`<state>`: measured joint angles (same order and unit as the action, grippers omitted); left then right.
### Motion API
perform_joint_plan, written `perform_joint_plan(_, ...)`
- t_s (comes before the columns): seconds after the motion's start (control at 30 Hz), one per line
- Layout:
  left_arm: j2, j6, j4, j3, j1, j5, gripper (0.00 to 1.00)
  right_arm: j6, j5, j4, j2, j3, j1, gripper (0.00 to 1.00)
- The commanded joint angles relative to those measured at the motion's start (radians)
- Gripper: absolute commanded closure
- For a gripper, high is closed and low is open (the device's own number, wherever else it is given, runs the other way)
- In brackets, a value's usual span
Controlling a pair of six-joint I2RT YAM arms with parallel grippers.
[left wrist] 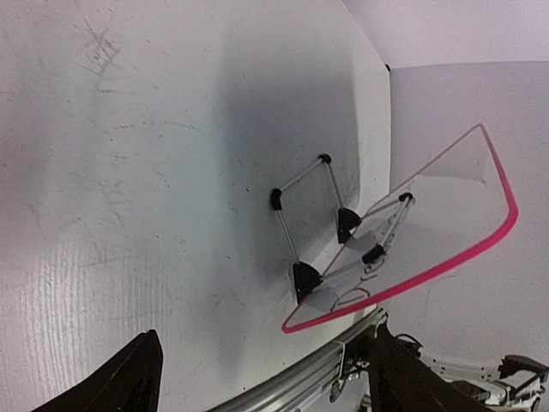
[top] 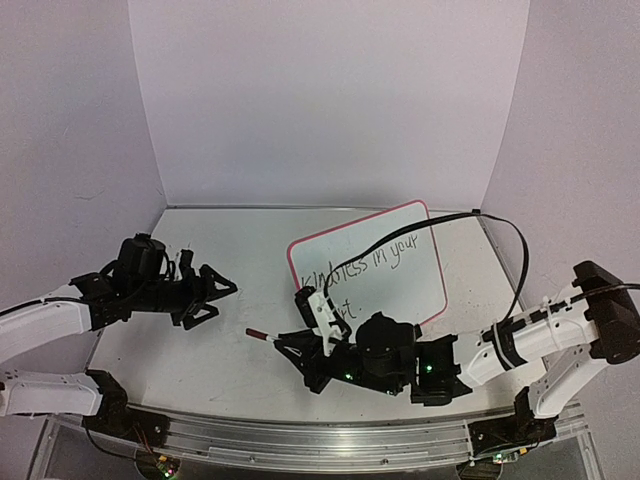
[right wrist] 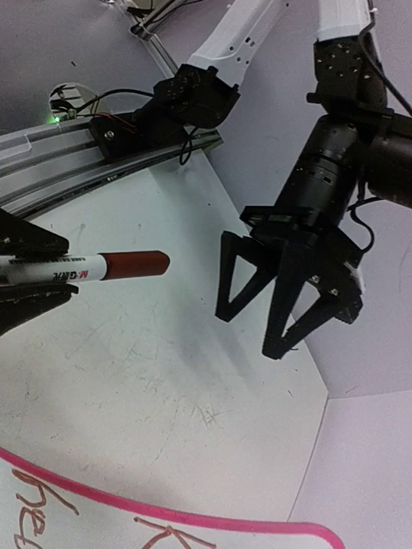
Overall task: Write a sentence on the whiteboard
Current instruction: Pass from the right arm to the left
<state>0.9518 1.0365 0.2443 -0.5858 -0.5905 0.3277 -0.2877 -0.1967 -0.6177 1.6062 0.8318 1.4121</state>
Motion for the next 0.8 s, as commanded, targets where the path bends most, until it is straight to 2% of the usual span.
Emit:
perform_joint_plan(0.0,-0.017,-0.021,-0.099,-0.033,-0.051,0.090,0.15,-0.024,-0.071,-0.114,-0.059,-0.045,-0.014,1.00)
perform_joint_plan(0.23,-0.007,-0.022,-0.294,-0.036,-0.151,0.127,0.11,-0.011,-0.057,-0.164,-0.092,-0.057,-0.041,1.00)
perform_joint_plan(0.37,-0.028,-0.023,-0.397,-0.024,-0.161,0.142,0.10,-0.022,-0.028,-0.184,-0.121,-0.085,-0.069,1.00)
perform_joint_plan(0.77,0.049,-0.081,-0.407,-0.134,-0.181,0.271,0.13,-0.026,0.045,-0.236,-0.170,-0.121,-0.096,1.00)
